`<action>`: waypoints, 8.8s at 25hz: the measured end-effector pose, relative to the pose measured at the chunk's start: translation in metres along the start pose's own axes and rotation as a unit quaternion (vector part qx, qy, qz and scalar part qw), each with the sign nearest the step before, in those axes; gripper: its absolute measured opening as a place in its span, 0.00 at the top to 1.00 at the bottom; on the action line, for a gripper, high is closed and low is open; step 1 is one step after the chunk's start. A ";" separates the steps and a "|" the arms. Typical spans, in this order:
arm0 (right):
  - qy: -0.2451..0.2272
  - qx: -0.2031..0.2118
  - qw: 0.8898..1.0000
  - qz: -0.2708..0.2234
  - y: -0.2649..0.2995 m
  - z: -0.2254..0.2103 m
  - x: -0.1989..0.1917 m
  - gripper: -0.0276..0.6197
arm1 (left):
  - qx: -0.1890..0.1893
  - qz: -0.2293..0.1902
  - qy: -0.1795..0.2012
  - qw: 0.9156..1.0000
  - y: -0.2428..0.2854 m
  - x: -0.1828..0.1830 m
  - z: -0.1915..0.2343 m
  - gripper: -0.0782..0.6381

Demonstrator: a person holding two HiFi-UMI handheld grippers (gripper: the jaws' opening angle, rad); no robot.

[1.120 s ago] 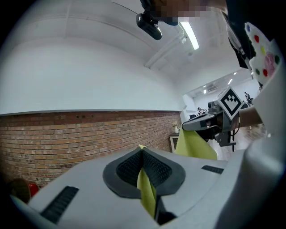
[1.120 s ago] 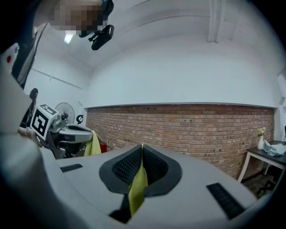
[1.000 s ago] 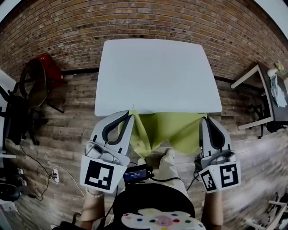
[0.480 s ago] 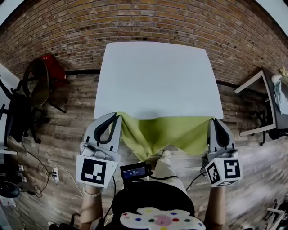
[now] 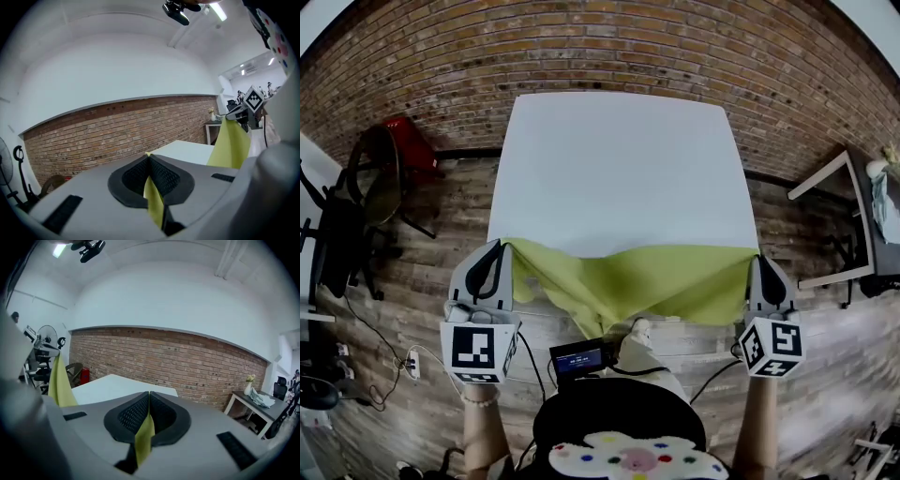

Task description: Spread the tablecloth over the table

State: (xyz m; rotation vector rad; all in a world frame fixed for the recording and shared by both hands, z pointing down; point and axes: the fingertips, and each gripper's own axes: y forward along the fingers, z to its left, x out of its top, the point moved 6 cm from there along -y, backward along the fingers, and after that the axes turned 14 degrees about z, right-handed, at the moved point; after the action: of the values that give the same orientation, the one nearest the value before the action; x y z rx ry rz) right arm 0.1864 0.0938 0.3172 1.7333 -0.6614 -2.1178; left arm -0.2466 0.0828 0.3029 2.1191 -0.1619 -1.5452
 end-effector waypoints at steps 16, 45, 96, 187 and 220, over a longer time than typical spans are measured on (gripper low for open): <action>0.027 -0.135 0.986 0.090 0.034 -0.131 -0.065 0.91 | 0.142 0.094 -0.009 0.985 -0.002 -0.049 0.057 0.87; 0.012 -0.213 0.975 0.061 0.075 -0.273 0.000 0.91 | 0.246 0.108 0.003 0.963 0.039 -0.032 0.148 0.87; -0.078 -0.092 0.993 0.000 0.206 -0.324 0.121 0.91 | 0.370 0.106 0.040 0.922 0.090 0.094 0.184 0.87; -0.124 -0.207 0.963 0.119 0.560 -0.302 0.282 0.91 | 0.266 0.181 0.119 0.939 0.526 0.149 0.363 0.87; -0.294 -0.066 0.912 0.277 0.747 -0.264 0.139 0.91 | 0.228 0.360 0.208 0.880 0.667 0.016 0.309 0.87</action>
State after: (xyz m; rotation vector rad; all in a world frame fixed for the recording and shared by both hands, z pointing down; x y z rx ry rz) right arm 0.3852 -0.6455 0.5658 0.6848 -0.9931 -2.1643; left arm -0.3940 -0.6015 0.5296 2.2752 -1.1092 -0.6310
